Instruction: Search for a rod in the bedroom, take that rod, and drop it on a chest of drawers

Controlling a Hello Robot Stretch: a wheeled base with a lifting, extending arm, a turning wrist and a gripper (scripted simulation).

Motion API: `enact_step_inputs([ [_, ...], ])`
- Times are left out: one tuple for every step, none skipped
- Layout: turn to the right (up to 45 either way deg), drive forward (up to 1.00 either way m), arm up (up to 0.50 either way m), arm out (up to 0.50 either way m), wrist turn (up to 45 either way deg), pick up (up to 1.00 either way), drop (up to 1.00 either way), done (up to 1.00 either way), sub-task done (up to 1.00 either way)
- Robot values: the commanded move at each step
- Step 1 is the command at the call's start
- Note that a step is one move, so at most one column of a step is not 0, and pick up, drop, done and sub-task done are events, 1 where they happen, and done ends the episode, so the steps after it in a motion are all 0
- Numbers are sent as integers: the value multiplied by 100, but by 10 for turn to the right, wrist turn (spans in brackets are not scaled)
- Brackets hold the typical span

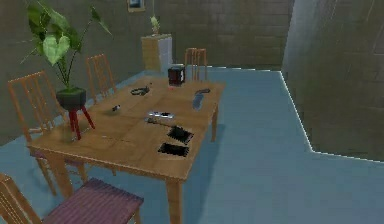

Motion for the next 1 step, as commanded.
enact_step_inputs([
  [-450,0,0,0,0,0,0,0,0],
])
